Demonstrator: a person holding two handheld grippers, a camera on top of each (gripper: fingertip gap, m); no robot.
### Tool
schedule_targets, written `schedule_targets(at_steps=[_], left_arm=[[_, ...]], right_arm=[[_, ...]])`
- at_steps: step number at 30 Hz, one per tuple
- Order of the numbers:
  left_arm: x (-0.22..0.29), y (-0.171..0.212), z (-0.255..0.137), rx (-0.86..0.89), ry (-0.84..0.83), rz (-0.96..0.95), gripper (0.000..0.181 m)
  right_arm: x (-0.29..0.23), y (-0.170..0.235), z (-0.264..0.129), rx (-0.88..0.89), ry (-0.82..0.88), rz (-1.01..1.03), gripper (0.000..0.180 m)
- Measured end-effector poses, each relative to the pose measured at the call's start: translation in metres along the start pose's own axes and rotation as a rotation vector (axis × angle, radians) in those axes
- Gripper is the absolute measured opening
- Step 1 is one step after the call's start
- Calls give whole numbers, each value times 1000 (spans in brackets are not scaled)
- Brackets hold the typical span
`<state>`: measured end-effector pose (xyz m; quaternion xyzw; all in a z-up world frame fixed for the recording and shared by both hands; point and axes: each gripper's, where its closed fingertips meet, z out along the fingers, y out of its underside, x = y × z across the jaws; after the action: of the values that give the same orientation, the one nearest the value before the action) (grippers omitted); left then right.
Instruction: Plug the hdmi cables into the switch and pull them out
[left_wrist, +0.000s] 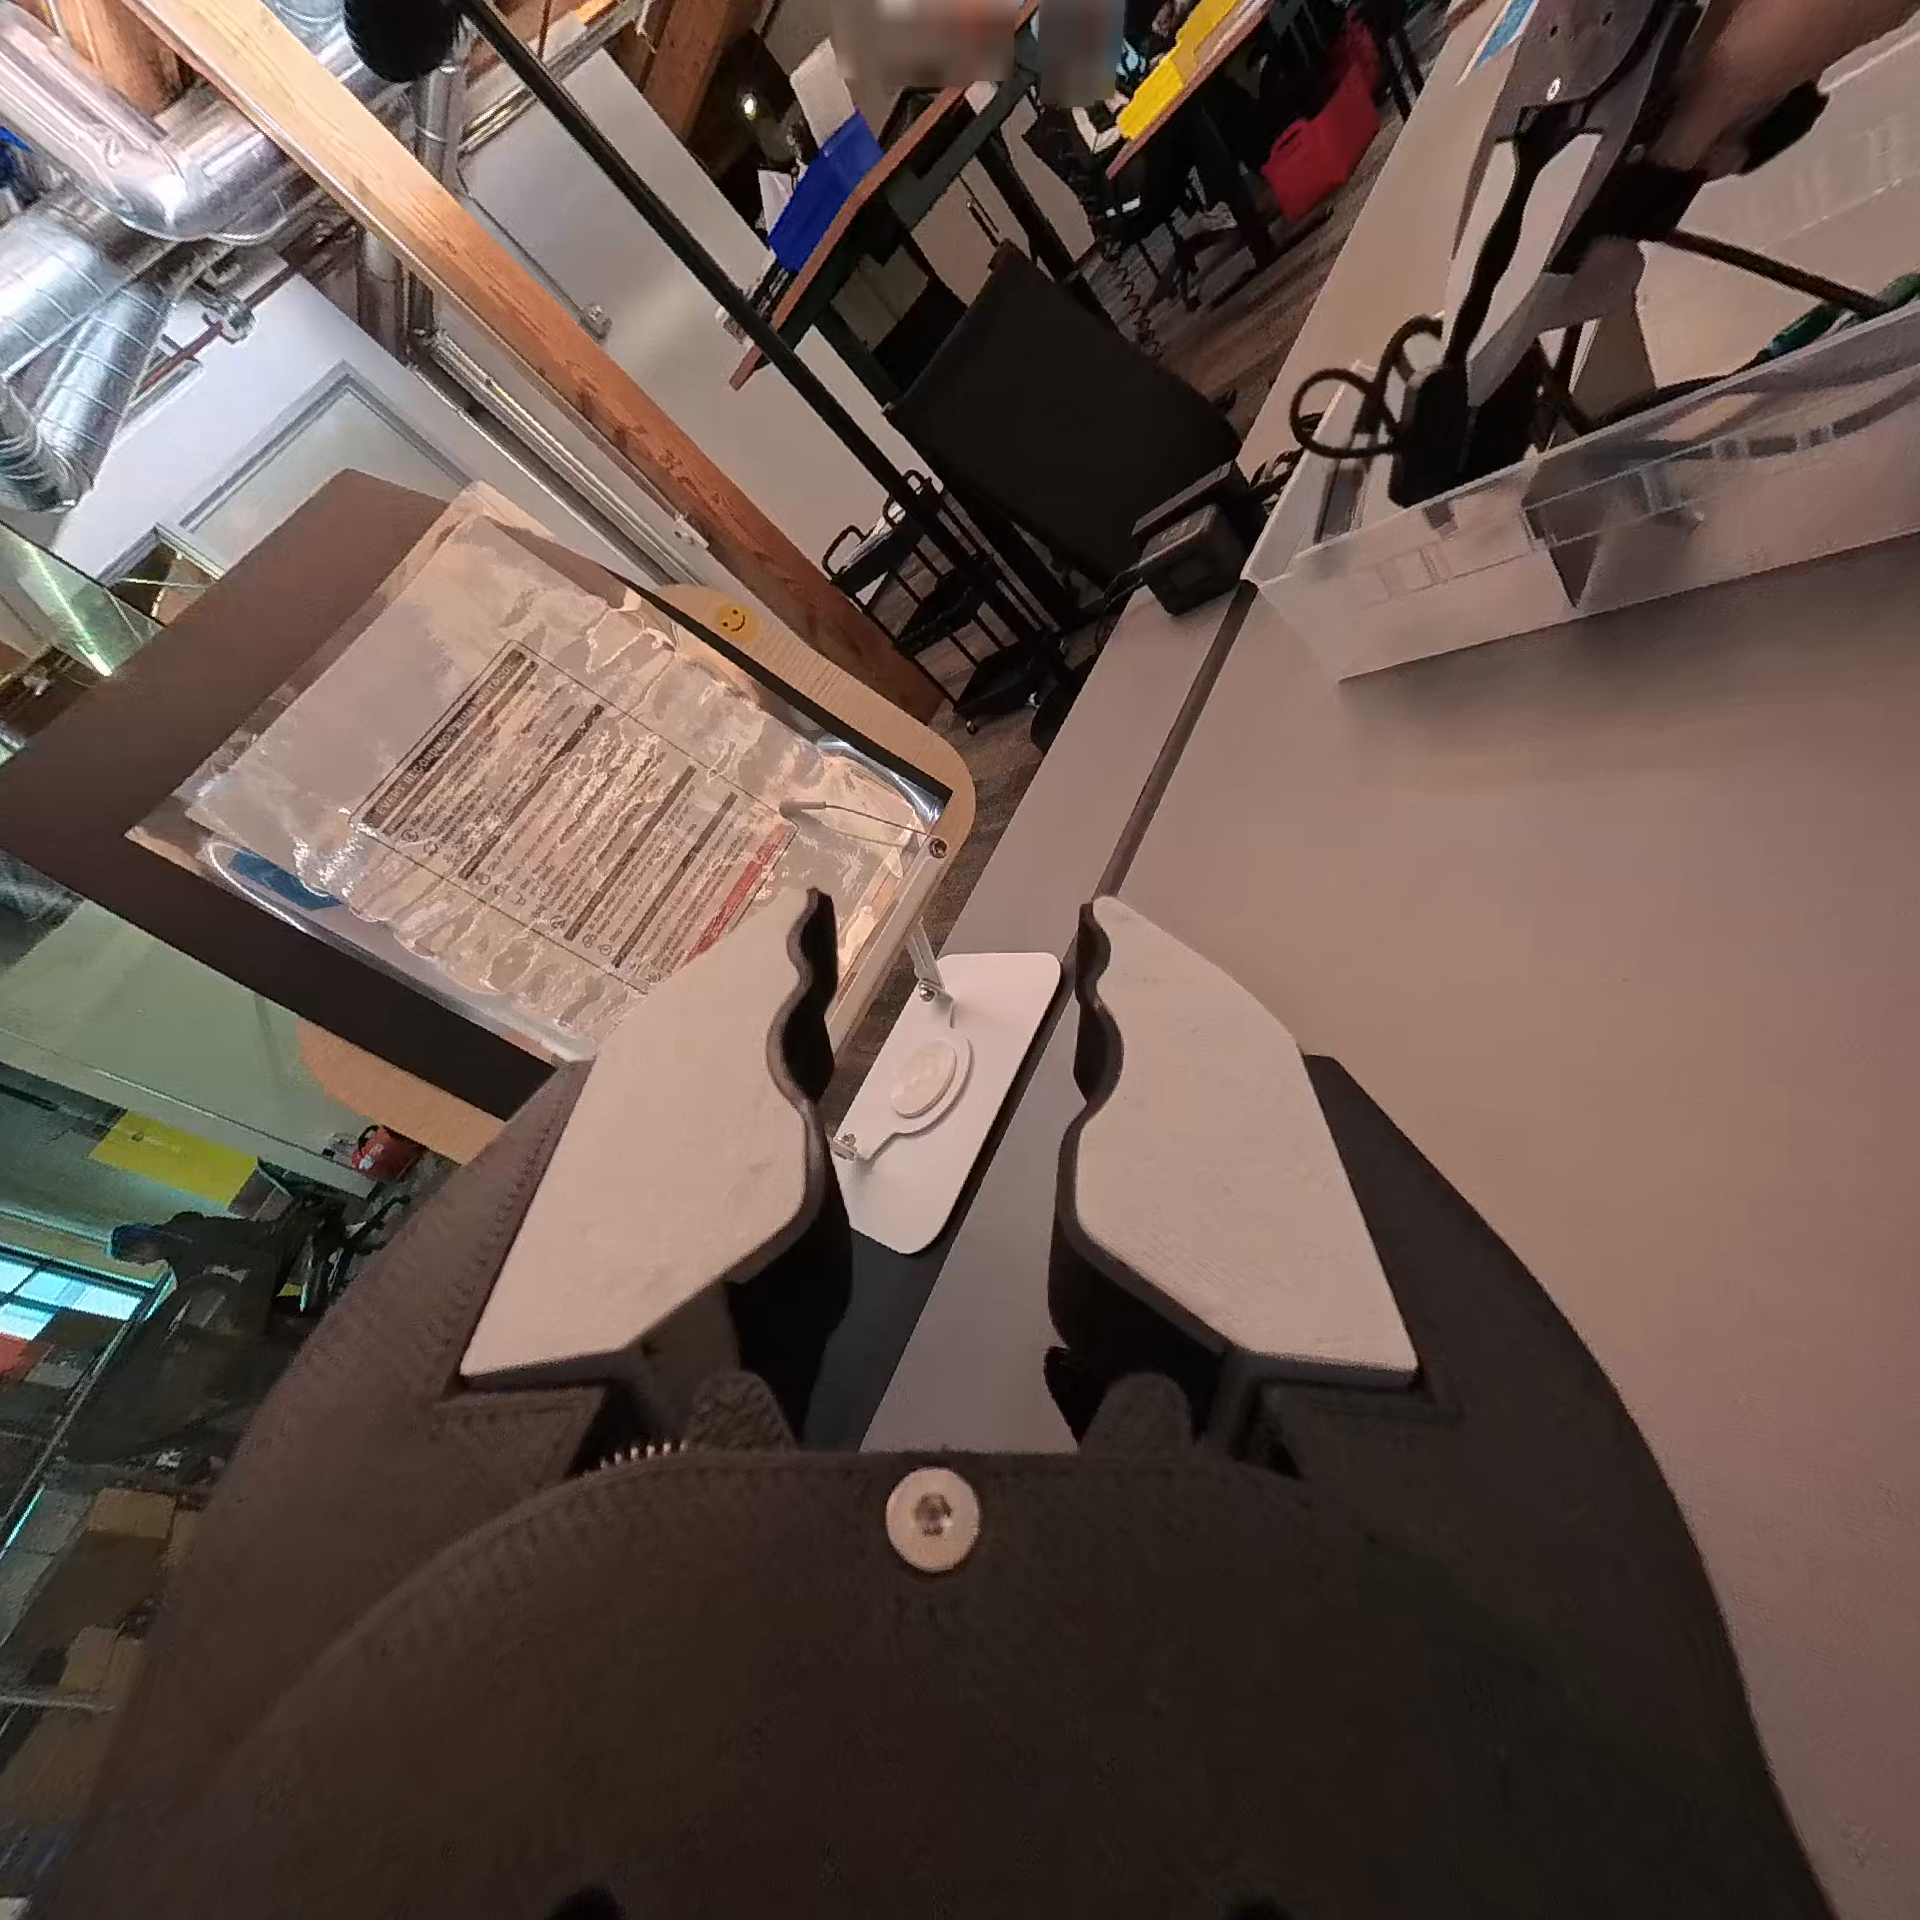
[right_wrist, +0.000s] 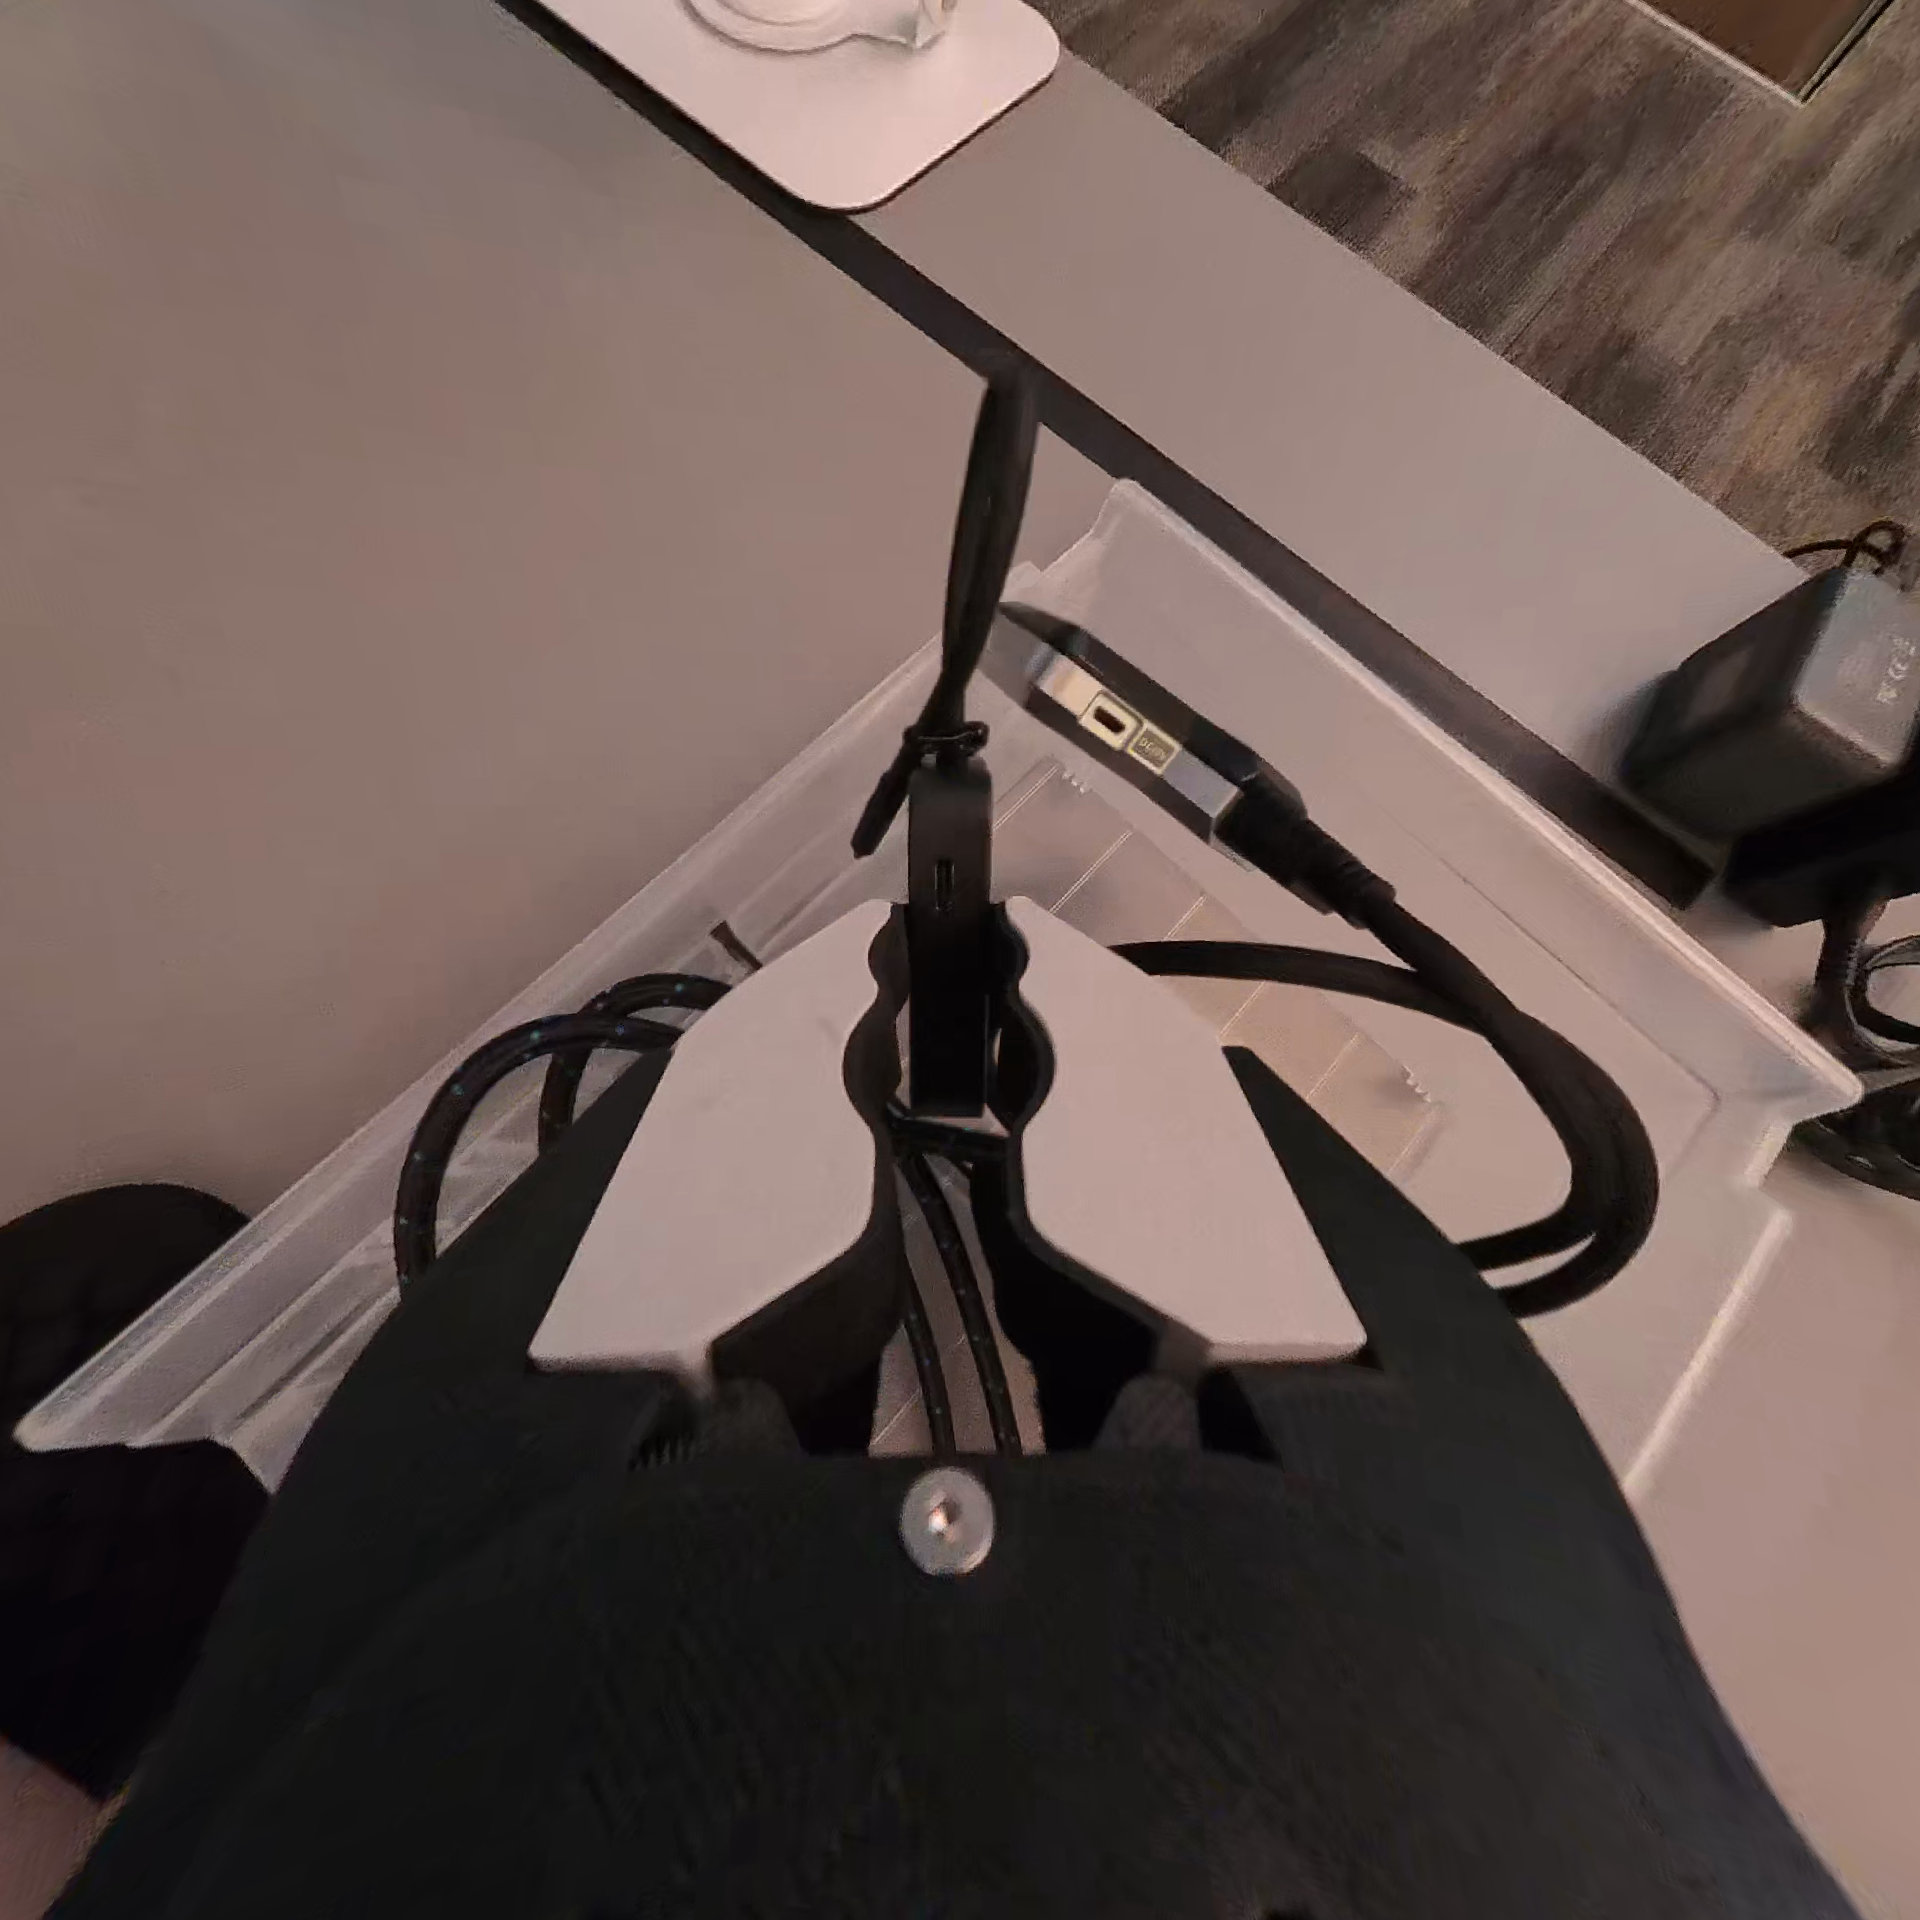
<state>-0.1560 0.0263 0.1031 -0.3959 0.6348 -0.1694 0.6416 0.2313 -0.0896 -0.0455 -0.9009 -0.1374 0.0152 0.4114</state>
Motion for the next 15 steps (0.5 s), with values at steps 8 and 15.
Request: schedule_targets(at_steps=[8,15], left_arm=[[6,6,4,-44,17,33,43],[-35,25,-19,-145,-121,-37,46]], right_arm=[[2,21,23,-153,14,1,15],[17,-27,-50,72,261,50,44]])
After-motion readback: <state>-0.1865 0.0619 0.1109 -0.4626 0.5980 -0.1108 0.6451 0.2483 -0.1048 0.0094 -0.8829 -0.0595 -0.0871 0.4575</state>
